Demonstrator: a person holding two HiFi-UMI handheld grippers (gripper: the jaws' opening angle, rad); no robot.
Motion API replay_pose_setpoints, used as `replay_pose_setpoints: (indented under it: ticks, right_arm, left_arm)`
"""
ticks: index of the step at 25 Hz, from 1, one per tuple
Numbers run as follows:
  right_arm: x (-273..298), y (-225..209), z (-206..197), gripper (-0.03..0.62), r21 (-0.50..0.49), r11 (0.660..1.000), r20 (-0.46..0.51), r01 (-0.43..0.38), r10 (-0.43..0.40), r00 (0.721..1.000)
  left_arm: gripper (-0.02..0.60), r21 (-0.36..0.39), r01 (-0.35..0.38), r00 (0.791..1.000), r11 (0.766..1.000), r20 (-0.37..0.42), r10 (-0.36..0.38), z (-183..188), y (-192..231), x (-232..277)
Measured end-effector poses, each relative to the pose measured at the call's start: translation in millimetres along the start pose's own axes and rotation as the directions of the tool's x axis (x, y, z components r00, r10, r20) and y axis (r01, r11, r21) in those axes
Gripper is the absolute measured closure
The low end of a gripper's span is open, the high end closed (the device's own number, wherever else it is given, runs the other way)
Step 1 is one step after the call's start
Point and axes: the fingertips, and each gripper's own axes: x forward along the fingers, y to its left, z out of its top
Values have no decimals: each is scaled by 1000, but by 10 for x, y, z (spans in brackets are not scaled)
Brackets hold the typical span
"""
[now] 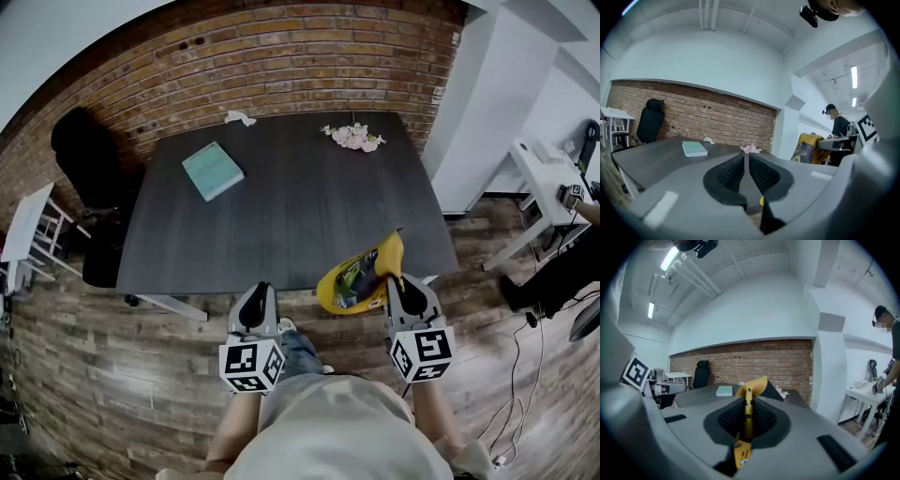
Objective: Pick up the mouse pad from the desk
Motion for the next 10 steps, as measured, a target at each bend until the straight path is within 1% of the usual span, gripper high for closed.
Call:
replay_pose_setpoints:
  ticks: [4,10]
  right_arm:
    - [26,-33,38,571,-1,1000,6,1,-1,1000]
    - [62,-39,55,571,-5,1000,15,-1,1,1000]
  left_arm:
    - [575,22,-25,1000,999,6,25,31,22,33]
    - [577,42,-20,1000,999,3,20,24,5,75]
